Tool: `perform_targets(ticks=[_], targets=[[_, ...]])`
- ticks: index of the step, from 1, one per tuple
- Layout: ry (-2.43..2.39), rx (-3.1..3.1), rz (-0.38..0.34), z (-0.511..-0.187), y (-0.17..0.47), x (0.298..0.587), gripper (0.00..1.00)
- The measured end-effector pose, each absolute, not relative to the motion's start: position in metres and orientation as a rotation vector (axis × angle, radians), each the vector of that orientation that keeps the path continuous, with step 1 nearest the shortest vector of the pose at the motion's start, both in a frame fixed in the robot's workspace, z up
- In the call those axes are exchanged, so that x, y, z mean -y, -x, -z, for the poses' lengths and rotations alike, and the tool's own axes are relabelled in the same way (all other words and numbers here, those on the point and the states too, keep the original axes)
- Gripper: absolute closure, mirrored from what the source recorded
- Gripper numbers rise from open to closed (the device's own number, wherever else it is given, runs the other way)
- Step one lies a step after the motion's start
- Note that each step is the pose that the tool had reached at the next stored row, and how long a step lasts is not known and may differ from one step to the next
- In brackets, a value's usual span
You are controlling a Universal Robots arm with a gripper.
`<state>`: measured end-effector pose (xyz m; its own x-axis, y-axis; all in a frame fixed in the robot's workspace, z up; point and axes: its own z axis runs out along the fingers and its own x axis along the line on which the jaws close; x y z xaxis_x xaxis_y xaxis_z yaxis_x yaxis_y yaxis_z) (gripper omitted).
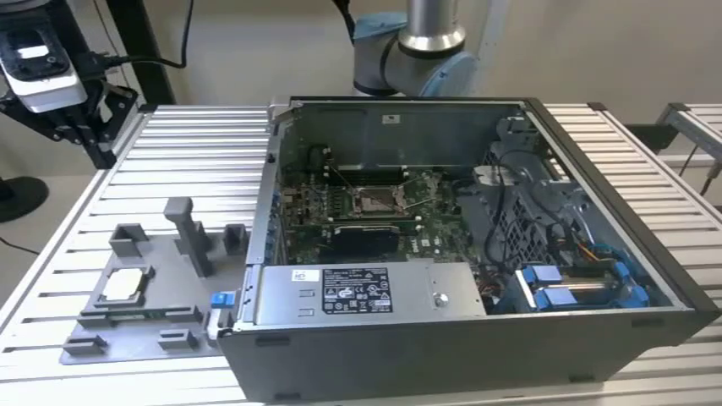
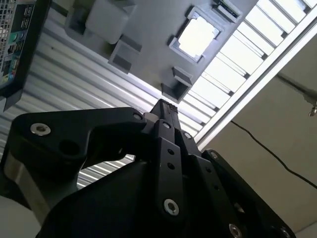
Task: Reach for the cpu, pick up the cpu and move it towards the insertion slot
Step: 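Reach for the cpu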
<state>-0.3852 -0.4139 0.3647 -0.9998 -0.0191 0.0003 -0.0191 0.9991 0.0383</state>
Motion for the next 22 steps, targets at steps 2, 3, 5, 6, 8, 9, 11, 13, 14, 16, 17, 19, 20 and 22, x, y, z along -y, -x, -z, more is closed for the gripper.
perform_targets(ticks=[2,3,5,6,8,9,11,13,14,16,17,19,20,22], targets=[[-0.03,3.14,0.06,-0.364,0.386,0.422,1.0],[-0.03,3.14,0.06,-0.363,0.387,0.425,1.0],[-0.03,3.14,0.06,-0.362,0.388,0.431,1.0],[-0.03,3.14,0.06,-0.361,0.39,0.432,1.0],[-0.03,3.14,0.06,-0.36,0.395,0.433,1.0],[-0.03,3.14,0.06,-0.359,0.399,0.433,1.0],[-0.03,3.14,0.06,-0.358,0.407,0.433,1.0],[-0.03,3.14,0.06,-0.357,0.412,0.433,1.0],[-0.03,3.14,0.06,-0.356,0.413,0.433,1.0],[-0.03,3.14,0.06,-0.356,0.413,0.433,1.0],[-0.03,3.14,0.06,-0.356,0.413,0.433,1.0],[-0.03,3.14,0.06,-0.356,0.413,0.433,1.0],[-0.03,3.14,0.06,-0.356,0.413,0.433,1.0],[-0.03,3.14,0.06,-0.356,0.413,0.433,0.0]])
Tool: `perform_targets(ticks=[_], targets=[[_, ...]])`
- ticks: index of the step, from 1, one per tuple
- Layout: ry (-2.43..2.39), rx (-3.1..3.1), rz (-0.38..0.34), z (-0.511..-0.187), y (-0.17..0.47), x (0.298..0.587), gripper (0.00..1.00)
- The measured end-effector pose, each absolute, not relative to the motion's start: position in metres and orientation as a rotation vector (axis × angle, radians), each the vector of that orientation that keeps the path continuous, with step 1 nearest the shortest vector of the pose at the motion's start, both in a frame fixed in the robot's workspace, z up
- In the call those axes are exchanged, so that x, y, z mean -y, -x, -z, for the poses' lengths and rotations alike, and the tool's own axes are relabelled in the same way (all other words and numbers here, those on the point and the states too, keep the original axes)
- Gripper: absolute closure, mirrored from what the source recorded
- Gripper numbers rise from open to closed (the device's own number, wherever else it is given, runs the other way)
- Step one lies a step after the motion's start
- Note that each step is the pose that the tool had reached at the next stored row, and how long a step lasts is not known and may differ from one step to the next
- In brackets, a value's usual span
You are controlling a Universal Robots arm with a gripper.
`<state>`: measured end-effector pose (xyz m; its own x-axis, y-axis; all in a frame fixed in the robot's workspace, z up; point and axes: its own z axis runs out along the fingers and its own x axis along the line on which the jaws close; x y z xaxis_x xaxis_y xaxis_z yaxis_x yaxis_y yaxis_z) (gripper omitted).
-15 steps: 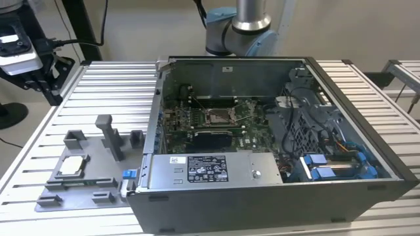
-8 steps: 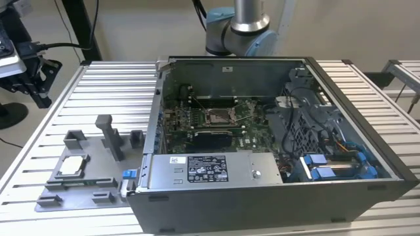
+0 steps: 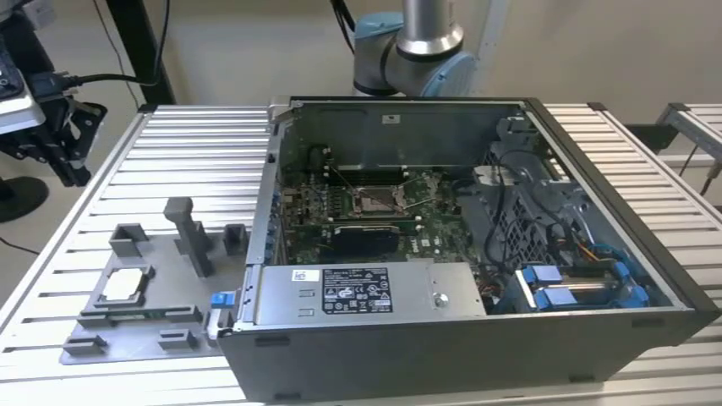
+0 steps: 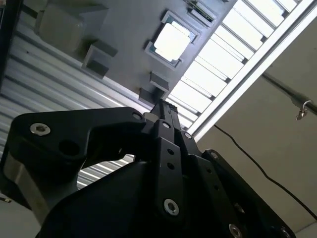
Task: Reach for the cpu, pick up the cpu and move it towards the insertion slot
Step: 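Reach for the cpu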
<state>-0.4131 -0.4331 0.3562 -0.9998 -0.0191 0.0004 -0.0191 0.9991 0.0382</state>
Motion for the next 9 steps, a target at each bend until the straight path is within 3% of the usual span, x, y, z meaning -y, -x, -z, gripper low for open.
perform_targets(ticks=[9], targets=[[-0.03,3.14,0.06,-0.3561,0.4132,0.4331,0.0]])
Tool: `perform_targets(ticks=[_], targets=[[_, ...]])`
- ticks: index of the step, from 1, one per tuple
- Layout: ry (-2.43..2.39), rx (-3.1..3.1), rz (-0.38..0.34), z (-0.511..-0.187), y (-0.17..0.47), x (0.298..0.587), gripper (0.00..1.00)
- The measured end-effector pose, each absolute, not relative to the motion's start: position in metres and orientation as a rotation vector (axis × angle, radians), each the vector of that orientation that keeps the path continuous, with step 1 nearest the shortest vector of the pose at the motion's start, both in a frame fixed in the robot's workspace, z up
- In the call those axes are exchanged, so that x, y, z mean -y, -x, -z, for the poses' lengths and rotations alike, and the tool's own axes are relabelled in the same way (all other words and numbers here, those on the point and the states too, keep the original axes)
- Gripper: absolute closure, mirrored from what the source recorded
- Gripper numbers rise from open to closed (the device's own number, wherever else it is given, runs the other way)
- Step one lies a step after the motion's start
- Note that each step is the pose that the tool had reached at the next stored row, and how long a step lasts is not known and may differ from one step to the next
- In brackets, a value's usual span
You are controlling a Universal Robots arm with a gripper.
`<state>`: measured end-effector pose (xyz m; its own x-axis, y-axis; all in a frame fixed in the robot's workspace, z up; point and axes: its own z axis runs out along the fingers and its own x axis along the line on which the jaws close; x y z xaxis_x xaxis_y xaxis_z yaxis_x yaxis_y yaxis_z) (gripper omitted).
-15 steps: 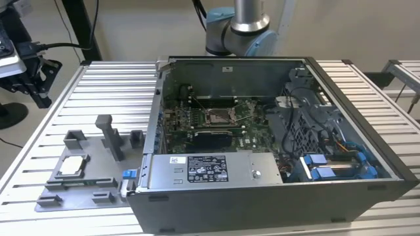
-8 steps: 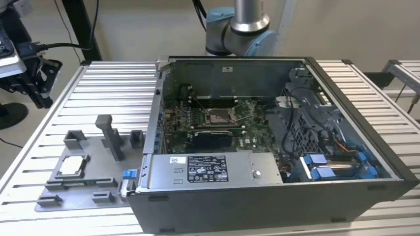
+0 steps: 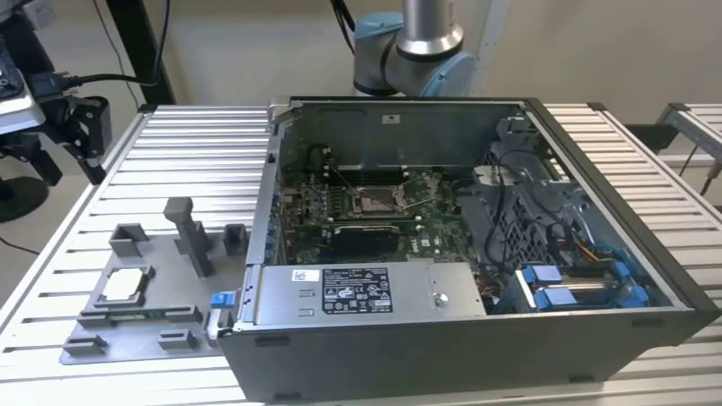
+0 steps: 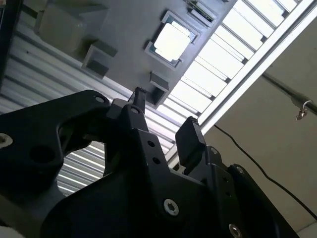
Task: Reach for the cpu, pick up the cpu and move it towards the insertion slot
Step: 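Reach for the cpu, then pick up the cpu and move it towards the insertion slot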
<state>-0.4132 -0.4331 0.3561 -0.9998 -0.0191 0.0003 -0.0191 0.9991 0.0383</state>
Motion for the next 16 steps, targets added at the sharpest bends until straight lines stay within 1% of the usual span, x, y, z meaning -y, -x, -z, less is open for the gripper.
perform_targets(ticks=[16], targets=[[-0.03,3.14,0.06,-0.3508,0.4132,0.4331,0.0]])
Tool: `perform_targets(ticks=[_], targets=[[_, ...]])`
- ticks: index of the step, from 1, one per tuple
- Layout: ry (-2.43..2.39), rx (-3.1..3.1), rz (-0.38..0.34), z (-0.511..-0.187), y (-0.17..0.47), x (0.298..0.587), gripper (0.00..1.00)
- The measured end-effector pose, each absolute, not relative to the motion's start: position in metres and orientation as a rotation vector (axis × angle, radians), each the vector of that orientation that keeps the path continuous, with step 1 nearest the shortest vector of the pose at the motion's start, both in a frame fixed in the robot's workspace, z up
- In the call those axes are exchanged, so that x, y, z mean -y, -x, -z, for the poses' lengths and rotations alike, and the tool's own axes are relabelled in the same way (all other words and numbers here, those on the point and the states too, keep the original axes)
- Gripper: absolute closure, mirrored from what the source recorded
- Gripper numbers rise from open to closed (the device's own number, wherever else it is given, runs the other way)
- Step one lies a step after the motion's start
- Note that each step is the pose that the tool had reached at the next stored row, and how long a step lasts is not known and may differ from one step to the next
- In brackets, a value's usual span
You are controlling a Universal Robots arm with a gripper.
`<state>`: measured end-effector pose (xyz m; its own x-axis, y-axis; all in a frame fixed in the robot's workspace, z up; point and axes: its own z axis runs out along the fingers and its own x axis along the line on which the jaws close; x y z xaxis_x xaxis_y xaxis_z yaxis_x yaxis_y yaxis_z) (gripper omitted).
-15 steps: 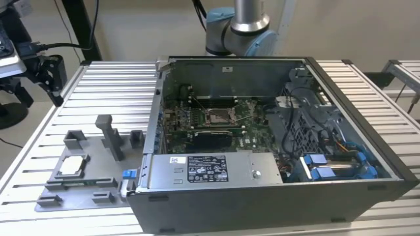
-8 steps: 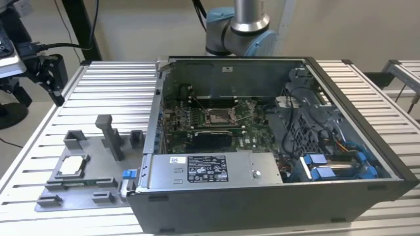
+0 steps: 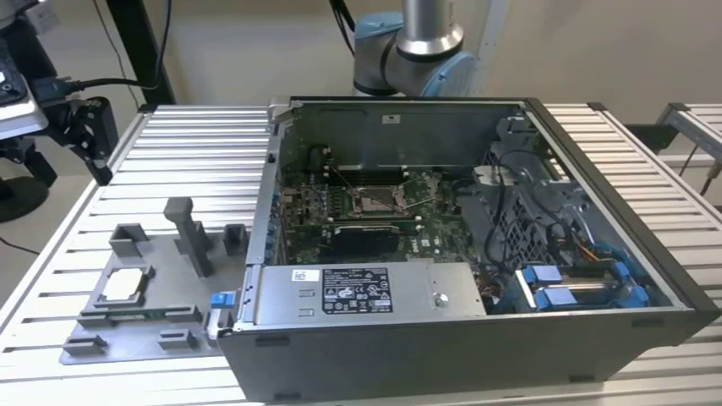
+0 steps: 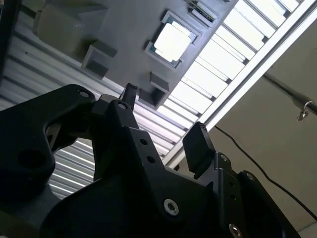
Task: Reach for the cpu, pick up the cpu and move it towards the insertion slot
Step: 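Pick up the cpu and move it towards the insertion slot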
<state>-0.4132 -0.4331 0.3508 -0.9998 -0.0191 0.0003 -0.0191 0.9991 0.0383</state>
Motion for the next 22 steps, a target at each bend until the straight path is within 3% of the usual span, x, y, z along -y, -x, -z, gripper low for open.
perform_targets(ticks=[22], targets=[[-0.03,3.14,0.06,-0.323,0.413,0.433,0.0]])
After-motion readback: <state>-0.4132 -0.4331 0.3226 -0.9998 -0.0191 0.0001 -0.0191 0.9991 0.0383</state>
